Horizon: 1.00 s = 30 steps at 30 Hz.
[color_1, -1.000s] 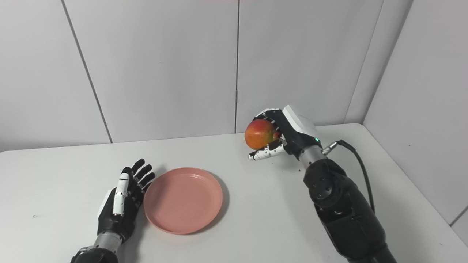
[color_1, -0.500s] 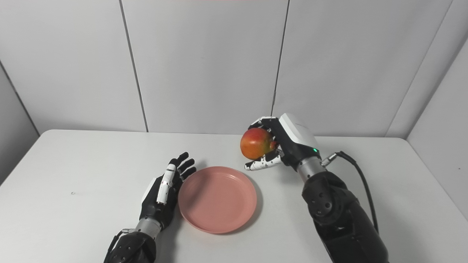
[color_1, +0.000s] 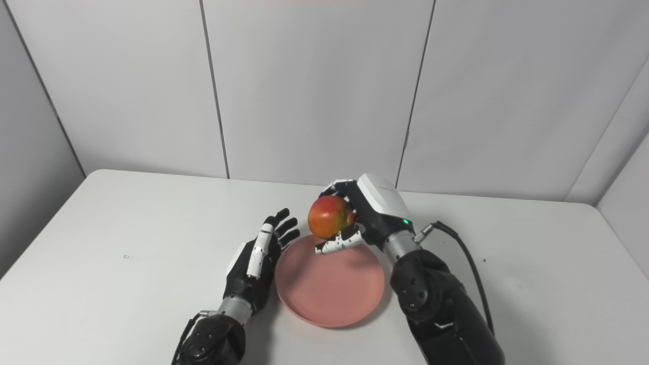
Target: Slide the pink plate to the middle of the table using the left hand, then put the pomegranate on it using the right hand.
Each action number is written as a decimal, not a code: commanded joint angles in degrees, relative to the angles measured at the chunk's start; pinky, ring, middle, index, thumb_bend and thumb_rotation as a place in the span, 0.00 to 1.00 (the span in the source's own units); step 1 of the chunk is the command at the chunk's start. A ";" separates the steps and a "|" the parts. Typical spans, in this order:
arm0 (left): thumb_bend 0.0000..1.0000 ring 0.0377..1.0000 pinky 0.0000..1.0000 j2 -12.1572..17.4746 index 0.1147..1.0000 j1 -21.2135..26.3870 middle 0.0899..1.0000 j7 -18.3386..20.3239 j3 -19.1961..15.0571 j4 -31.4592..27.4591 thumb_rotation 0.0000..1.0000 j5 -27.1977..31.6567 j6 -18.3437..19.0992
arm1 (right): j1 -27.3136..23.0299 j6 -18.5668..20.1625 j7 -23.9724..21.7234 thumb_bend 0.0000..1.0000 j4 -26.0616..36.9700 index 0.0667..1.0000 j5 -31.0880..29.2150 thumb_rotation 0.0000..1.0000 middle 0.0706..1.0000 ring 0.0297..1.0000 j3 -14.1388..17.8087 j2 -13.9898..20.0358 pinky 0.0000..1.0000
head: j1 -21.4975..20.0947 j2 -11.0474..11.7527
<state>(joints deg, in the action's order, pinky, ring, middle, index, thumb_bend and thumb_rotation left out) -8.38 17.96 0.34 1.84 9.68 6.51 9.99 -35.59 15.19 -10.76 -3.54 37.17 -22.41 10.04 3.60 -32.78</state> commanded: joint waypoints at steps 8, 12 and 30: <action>0.42 0.91 0.92 -0.67 0.91 -0.29 0.92 -3.21 -0.42 1.32 1.00 -3.23 -2.02 | -3.51 -4.03 2.33 0.51 -4.22 0.46 1.24 0.13 0.48 0.41 -1.48 -3.05 0.34 | -0.45 -0.45; 0.42 0.91 0.92 -0.62 0.91 -0.32 0.92 -3.29 -0.56 1.06 1.00 -3.74 -2.03 | -2.69 -4.33 2.44 0.51 -5.41 0.46 1.52 0.13 0.50 0.42 -2.14 -3.21 0.35 | -0.86 -0.71; 0.42 0.90 0.90 -1.00 0.89 -0.46 0.91 -2.61 -1.53 0.24 1.00 -2.65 -1.51 | 2.93 -5.15 3.47 0.51 -5.11 0.46 3.37 0.13 0.48 0.39 -3.18 -0.98 0.32 | -2.14 -1.73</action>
<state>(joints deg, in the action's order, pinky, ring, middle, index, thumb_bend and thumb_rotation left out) -8.95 17.82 -1.82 0.65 10.25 3.43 7.64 -31.98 12.73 -8.52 -10.84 39.96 -25.75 8.51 1.50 -34.54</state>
